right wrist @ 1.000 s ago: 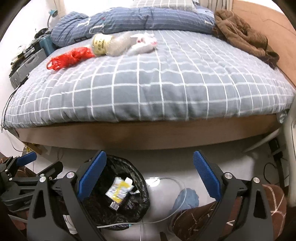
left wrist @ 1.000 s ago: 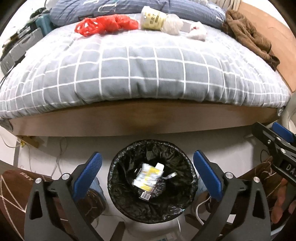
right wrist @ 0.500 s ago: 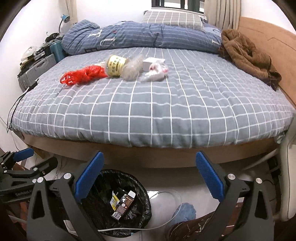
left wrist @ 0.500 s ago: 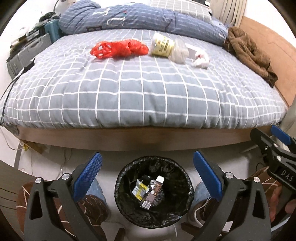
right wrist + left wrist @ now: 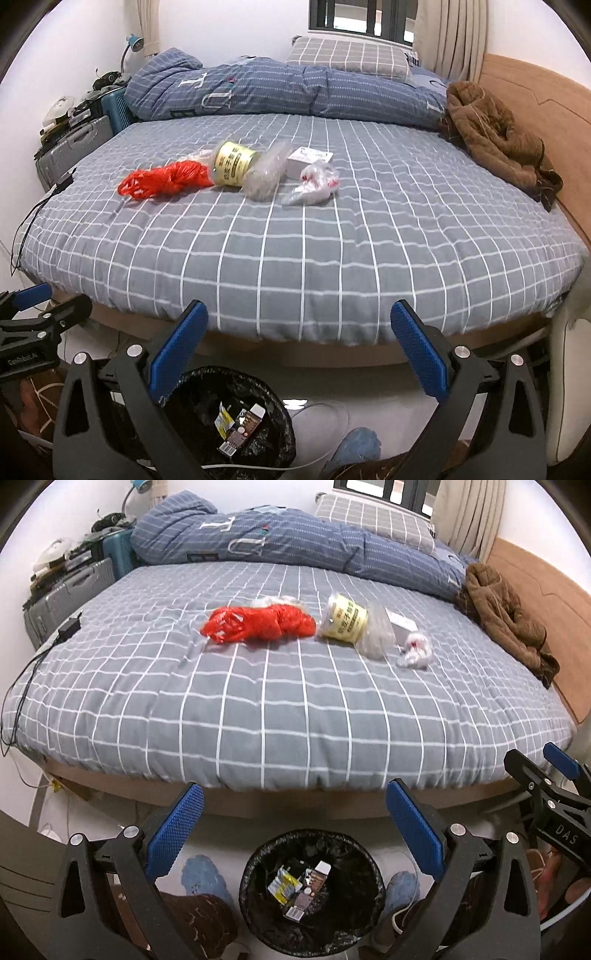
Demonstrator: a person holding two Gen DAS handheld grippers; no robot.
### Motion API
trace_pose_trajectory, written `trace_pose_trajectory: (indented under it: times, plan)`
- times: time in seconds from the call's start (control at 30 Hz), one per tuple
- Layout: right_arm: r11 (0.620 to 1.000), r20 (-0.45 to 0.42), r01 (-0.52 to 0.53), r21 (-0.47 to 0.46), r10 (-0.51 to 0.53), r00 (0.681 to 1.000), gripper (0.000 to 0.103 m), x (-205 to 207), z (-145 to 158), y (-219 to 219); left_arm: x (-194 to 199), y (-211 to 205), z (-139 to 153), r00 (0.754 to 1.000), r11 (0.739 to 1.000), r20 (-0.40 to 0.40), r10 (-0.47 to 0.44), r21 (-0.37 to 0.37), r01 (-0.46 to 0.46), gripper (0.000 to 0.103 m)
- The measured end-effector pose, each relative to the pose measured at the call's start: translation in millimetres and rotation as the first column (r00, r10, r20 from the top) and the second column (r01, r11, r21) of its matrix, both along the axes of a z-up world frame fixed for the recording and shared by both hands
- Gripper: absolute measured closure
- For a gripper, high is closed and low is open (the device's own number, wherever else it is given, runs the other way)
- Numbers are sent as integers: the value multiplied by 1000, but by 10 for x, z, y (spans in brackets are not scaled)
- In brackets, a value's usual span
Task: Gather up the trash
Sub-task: 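Raise both grippers back toward the trash on the bed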
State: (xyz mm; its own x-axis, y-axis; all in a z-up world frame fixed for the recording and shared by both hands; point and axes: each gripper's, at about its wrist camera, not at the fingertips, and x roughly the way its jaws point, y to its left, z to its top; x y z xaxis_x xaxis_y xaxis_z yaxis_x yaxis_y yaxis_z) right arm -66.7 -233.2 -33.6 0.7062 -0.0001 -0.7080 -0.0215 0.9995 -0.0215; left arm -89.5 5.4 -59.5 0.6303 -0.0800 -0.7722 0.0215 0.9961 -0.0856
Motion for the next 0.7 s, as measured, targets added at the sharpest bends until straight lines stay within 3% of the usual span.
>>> trace_pose_trajectory:
  times: [0.7]
  plan:
    - [1000, 8, -6, -2, 6, 1000, 8, 918, 4, -58, 1071, 227, 73, 999, 999, 21, 32, 31, -32, 6]
